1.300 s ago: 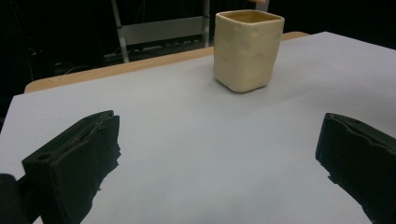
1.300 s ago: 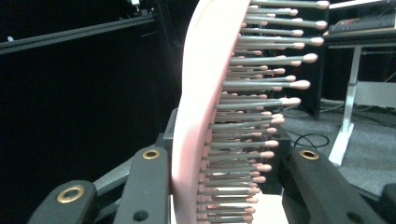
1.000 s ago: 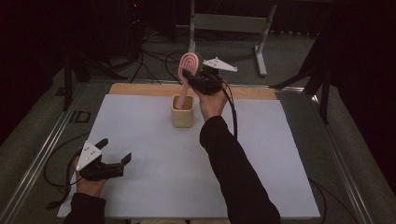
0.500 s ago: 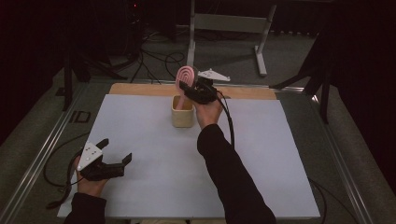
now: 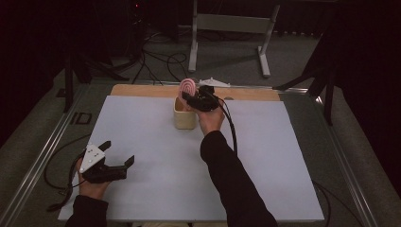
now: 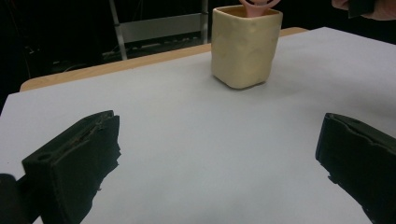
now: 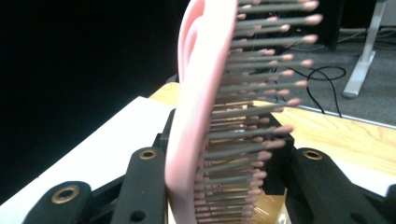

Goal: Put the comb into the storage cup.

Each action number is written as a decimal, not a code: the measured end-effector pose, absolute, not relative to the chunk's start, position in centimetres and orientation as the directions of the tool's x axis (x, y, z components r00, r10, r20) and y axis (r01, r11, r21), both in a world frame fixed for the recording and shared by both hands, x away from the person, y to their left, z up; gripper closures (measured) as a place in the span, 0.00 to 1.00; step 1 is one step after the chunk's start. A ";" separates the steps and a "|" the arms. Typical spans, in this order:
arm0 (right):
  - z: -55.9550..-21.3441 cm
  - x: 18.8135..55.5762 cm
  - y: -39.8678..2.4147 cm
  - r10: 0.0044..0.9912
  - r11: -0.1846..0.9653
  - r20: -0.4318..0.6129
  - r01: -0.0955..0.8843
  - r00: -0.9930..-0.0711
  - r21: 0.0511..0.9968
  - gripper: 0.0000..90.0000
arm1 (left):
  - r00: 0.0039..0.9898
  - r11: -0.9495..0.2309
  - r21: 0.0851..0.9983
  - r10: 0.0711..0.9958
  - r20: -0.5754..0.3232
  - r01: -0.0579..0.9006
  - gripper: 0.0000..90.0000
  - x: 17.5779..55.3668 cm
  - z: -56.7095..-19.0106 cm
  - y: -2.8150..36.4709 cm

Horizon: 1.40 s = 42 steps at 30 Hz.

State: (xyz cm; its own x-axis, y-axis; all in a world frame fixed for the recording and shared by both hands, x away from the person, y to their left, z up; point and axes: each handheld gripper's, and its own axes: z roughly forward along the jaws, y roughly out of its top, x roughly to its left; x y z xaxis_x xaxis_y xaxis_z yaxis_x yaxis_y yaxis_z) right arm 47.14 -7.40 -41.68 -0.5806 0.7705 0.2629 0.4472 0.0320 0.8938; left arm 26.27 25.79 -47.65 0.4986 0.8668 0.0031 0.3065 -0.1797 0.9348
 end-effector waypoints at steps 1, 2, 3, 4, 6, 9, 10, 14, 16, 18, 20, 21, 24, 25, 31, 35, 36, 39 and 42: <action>-41.7 47.1 -7.4 0.771 0.032 0.263 0.447 -0.581 0.894 0.68 | 0.499 -0.180 0.935 0.867 0.003 0.307 0.00 26.3 -47.6 25.8; -41.7 47.2 -7.5 0.767 0.021 0.273 0.448 -0.581 0.894 0.67 | 0.500 -0.183 0.934 0.866 0.006 0.307 0.00 26.3 -47.7 25.8; -41.7 47.2 -7.5 0.767 0.021 0.273 0.448 -0.581 0.894 0.67 | 0.500 -0.183 0.934 0.866 0.006 0.307 0.00 26.3 -47.7 25.8; -41.7 47.2 -7.6 0.767 0.019 0.274 0.448 -0.580 0.894 0.66 | 0.500 -0.183 0.934 0.866 0.006 0.307 0.00 26.3 -47.7 25.8; -41.5 47.3 -7.8 0.783 0.014 0.268 0.448 -0.561 0.894 0.61 | 0.500 -0.184 0.934 0.866 0.006 0.307 0.00 26.3 -47.7 25.8; -41.4 47.4 -7.9 0.788 0.011 0.271 0.452 -0.554 0.892 0.54 | 0.499 -0.185 0.933 0.866 0.007 0.308 0.00 26.3 -47.7 25.7; -41.3 47.5 -8.2 0.803 0.011 0.263 0.455 -0.535 0.890 0.47 | 0.500 -0.184 0.933 0.866 0.006 0.308 0.00 26.3 -47.7 25.7; -41.3 47.6 -8.6 0.815 0.013 0.261 0.468 -0.517 0.884 0.34 | 0.499 -0.187 0.932 0.867 0.007 0.311 0.00 26.3 -47.8 25.7; -41.3 47.6 -8.8 0.823 0.021 0.254 0.475 -0.507 0.880 0.24 | 0.499 -0.188 0.931 0.867 0.008 0.312 0.00 26.3 -47.8 25.6; -41.3 47.5 -8.9 0.833 0.027 0.248 0.484 -0.495 0.875 0.13 | 0.500 -0.189 0.931 0.866 0.008 0.312 0.00 26.4 -47.8 25.6; -41.2 47.4 -9.0 0.840 0.041 0.235 0.488 -0.490 0.872 0.10 | 0.501 -0.190 0.931 0.866 0.009 0.312 0.00 26.4 -47.8 25.6; -41.1 47.3 -9.2 0.837 0.044 0.232 0.484 -0.495 0.874 0.10 | 0.500 -0.191 0.930 0.866 0.009 0.313 0.00 26.4 -47.9 25.6; -40.9 47.1 -9.5 0.829 0.053 0.229 0.480 -0.510 0.876 0.09 | 0.498 -0.195 0.929 0.867 0.013 0.315 0.00 26.4 -47.9 25.5; -40.9 47.0 -9.6 0.827 0.053 0.230 0.478 -0.513 0.877 0.09 | 0.498 -0.195 0.929 0.867 0.013 0.316 0.00 26.4 -47.9 25.5; -40.8 45.7 -10.9 0.817 0.063 0.223 0.466 -0.532 0.883 0.09 | 0.493 -0.198 0.928 0.870 0.018 0.315 0.00 26.4 -47.9 25.6; -41.1 44.7 -11.6 0.809 0.089 0.204 0.458 -0.551 0.884 0.09 | 0.488 -0.198 0.928 0.873 0.019 0.316 0.00 26.5 -47.8 25.7; -41.1 44.4 -11.8 0.807 0.097 0.198 0.455 -0.557 0.885 0.09 | 0.488 -0.197 0.928 0.873 0.019 0.317 0.00 26.5 -47.8 25.7; -41.3 43.5 -12.3 0.799 0.133 0.168 0.442 -0.578 0.887 0.09 | 0.486 -0.196 0.927 0.874 0.018 0.319 0.00 26.5 -47.8 25.7; -41.5 42.5 -13.0 0.785 0.139 0.171 0.438 -0.595 0.888 0.09 | 0.487 -0.187 0.930 0.873 0.009 0.318 0.00 26.5 -47.7 25.8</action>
State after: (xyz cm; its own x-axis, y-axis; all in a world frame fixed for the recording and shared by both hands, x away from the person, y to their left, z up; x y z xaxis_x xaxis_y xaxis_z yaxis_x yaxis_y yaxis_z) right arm 42.50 -13.03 -41.50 -0.5952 0.7852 0.1706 0.4379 0.1389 0.8882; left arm 26.51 25.77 -47.72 0.4868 0.8735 0.0088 0.3178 -0.1865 0.9296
